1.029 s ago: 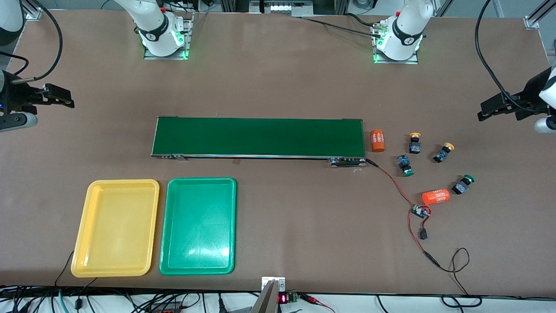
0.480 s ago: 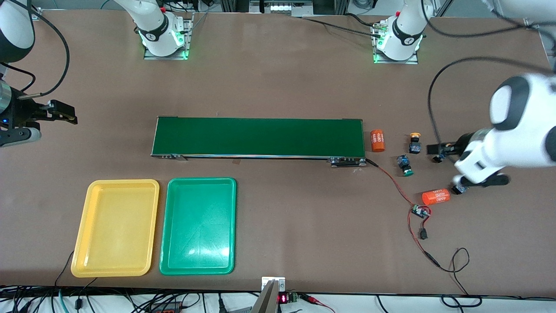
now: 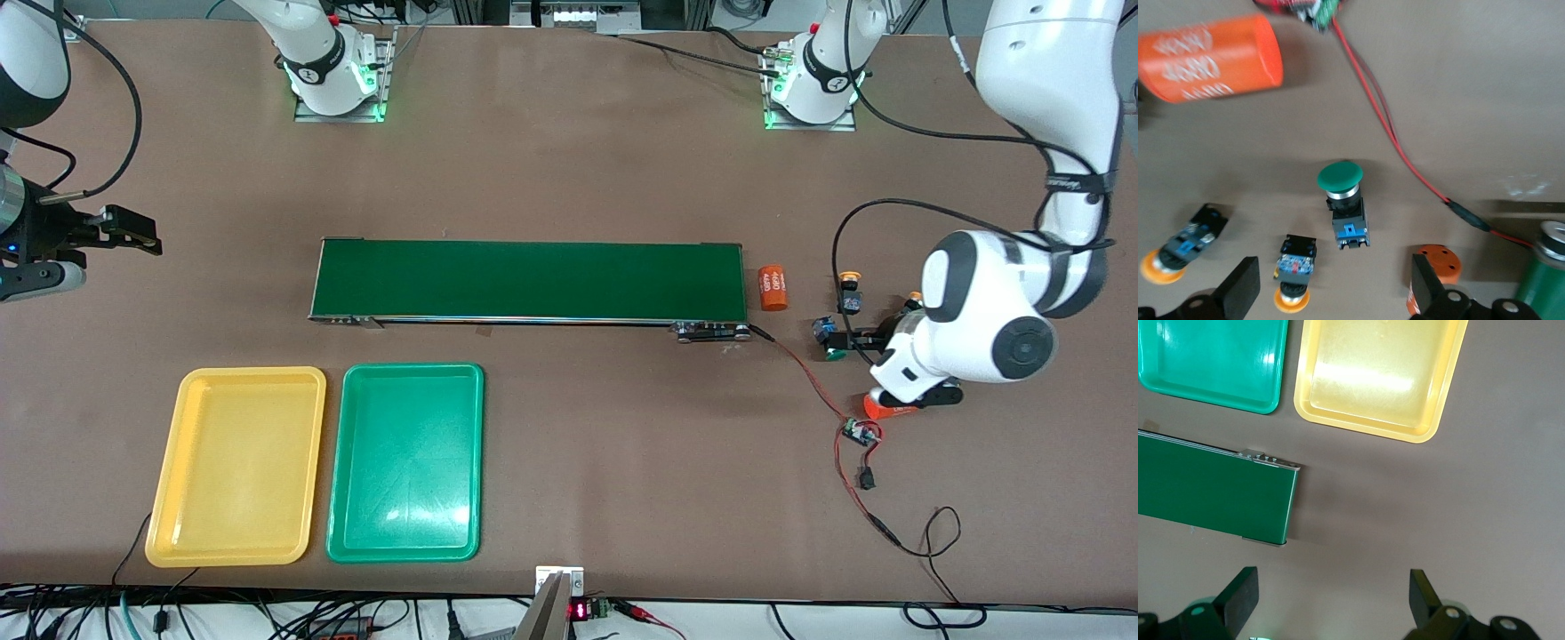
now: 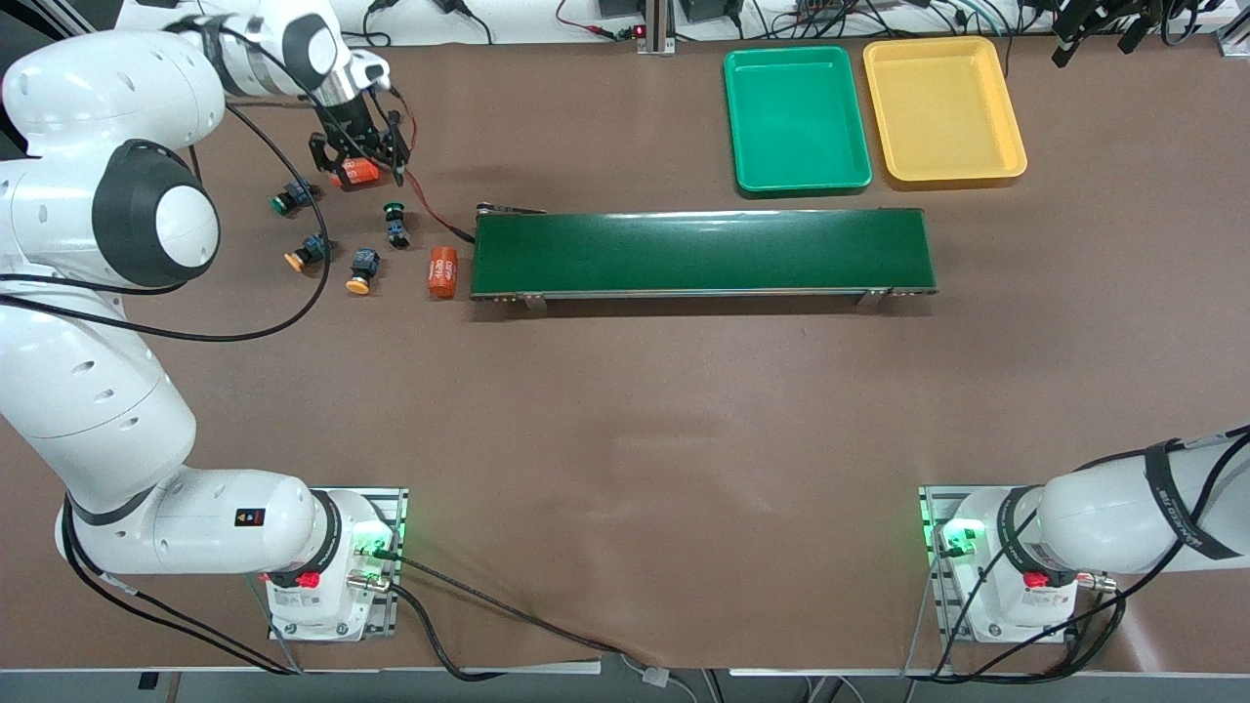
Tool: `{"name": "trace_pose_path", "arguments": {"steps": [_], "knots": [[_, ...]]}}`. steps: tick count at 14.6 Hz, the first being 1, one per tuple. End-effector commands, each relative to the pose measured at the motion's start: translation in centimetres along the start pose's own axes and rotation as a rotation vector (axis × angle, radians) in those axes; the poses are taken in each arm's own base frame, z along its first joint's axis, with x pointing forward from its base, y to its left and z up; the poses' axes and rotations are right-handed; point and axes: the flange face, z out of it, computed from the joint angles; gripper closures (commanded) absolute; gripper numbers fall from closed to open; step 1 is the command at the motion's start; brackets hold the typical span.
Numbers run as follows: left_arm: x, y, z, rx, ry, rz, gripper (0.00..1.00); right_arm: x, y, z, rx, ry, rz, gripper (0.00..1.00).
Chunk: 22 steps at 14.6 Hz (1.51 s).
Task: Sort buttons by color to trays
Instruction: 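Grasp the green-cap button with the left gripper and lift it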
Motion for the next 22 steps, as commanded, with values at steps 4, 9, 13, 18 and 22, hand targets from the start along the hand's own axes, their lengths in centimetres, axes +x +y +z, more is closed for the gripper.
{"name": "trace_pose_path", "arguments": {"steps": [4, 9, 13, 18, 22], "knots": [[-0.9, -0.1, 5.9, 0.011, -0.035, -0.003, 0.00, -0.9, -0.4, -0.8, 0.021, -0.009, 0.015, 0.00], [-0.6, 0.9, 7.9, -0.002, -0.046, 0.009, 0.02, -0.7, -0.6, -0.7, 0.054, 0.001, 0.017, 0.00], [-0.6, 0.7, 9.4, -0.003, -0.074, 0.016, 0.15, -0.8, -0.1, -0.5, 0.063, -0.004, 0.024, 0.00], [-1.9, 2.6, 4.3, -0.006, -0.029, 0.053, 1.00, -0.7, -0.3, -0.4, 0.062, -0.003, 0.021, 0.00], [-3.9, 8.4, -0.4, -0.005, 0.022, 0.158, 1.00, -0.6, -0.3, -0.3, 0.062, -0.005, 0.020, 0.00]]}}
